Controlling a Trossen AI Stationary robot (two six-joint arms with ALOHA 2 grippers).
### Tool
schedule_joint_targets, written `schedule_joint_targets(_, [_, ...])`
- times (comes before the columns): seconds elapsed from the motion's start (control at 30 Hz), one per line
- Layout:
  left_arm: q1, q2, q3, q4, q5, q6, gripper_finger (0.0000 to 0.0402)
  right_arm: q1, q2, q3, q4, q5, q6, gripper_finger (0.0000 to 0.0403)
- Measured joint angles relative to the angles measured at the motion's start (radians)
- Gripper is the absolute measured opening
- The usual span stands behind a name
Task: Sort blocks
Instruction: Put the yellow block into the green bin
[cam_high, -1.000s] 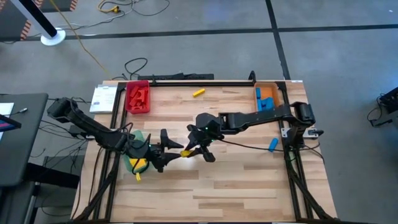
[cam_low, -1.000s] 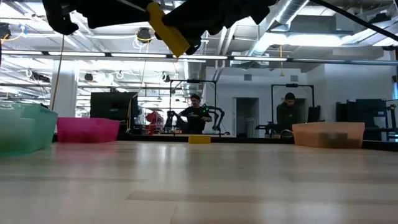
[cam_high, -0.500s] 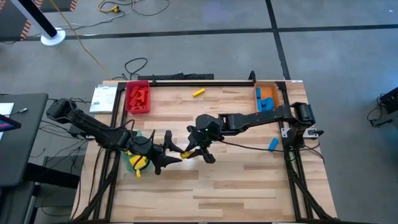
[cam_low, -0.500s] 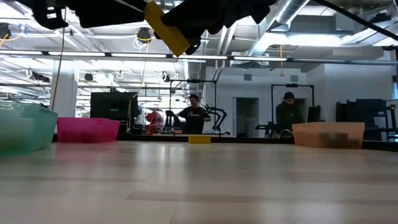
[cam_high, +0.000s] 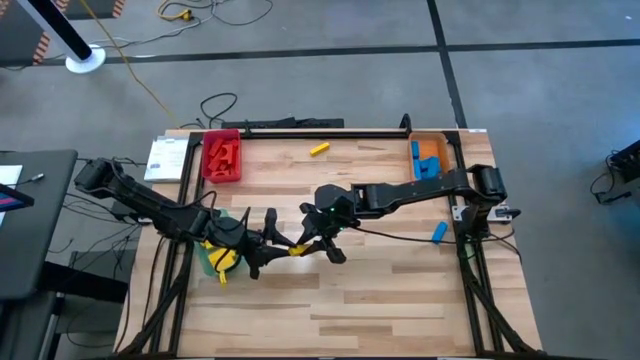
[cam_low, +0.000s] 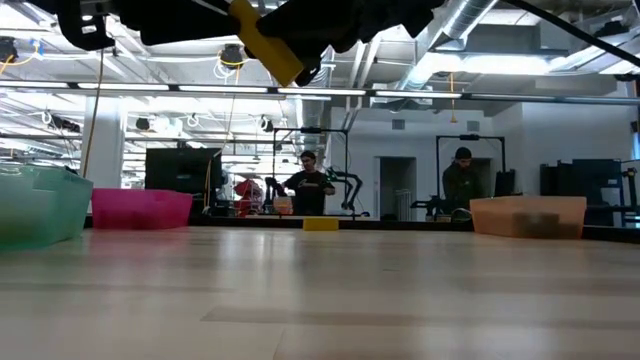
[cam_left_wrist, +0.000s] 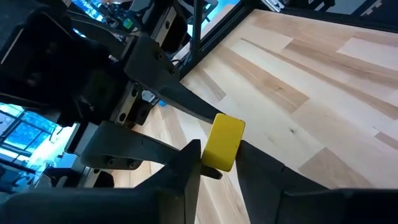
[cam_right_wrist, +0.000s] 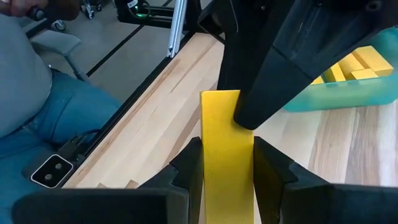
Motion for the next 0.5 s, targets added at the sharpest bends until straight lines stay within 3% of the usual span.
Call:
schedule_joint_targets(0.37, [0.000,0.000,0.000,0.001,0.004,0.010,0.0059,0.000,0.000,0.000,-0.003,-0.005,0.019,0.0116])
schedule_joint_targets(0.5, [0.000,-0.005,-0.001,-0.005,0.003,0.007,0.0060,0.000,0.000,0.000,-0.011,0.017,0.018,0.0137])
